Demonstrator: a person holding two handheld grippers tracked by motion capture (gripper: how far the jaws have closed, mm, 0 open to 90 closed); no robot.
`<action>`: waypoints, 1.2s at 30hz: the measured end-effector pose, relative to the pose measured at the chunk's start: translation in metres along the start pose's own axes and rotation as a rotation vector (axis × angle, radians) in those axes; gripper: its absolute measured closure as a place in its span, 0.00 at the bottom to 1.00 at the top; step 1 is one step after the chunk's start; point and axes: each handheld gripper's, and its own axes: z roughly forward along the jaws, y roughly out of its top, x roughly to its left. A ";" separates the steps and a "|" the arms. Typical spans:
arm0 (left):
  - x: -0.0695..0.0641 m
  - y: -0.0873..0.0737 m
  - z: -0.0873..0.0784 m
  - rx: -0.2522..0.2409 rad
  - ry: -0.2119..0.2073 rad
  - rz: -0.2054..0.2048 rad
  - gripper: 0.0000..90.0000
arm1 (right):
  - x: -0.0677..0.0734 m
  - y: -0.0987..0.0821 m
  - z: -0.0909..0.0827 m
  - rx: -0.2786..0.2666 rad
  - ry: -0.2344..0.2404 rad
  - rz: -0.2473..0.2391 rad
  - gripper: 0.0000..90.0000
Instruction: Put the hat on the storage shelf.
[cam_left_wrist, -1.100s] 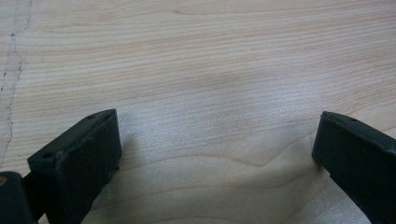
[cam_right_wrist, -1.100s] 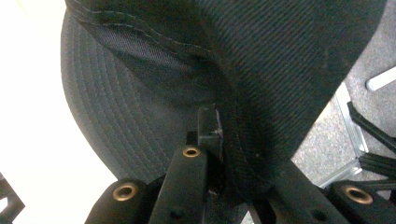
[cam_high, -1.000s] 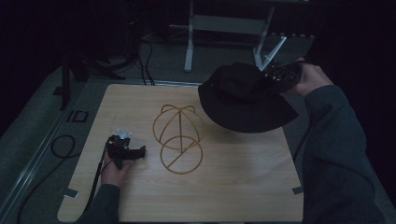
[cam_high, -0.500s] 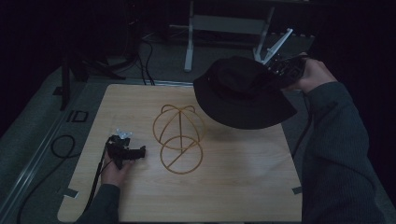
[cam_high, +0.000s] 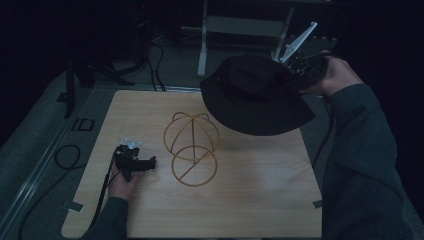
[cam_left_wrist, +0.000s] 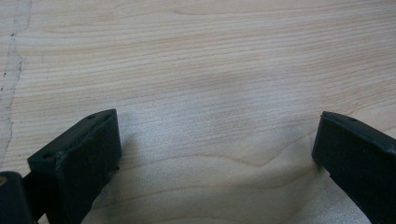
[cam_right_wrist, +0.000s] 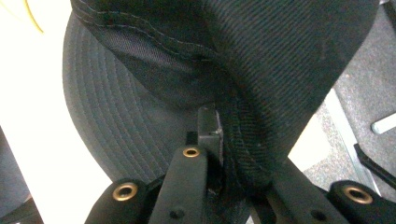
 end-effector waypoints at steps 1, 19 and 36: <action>0.000 0.000 0.000 0.000 0.000 0.000 0.02 | 0.000 0.001 -0.001 -0.004 0.002 0.000 0.98; 0.000 0.000 0.000 0.003 -0.001 0.000 0.02 | 0.008 0.018 -0.009 -0.044 0.023 -0.046 0.98; 0.000 0.000 0.000 0.003 -0.001 0.000 0.02 | 0.018 0.030 -0.014 -0.089 0.044 -0.090 0.98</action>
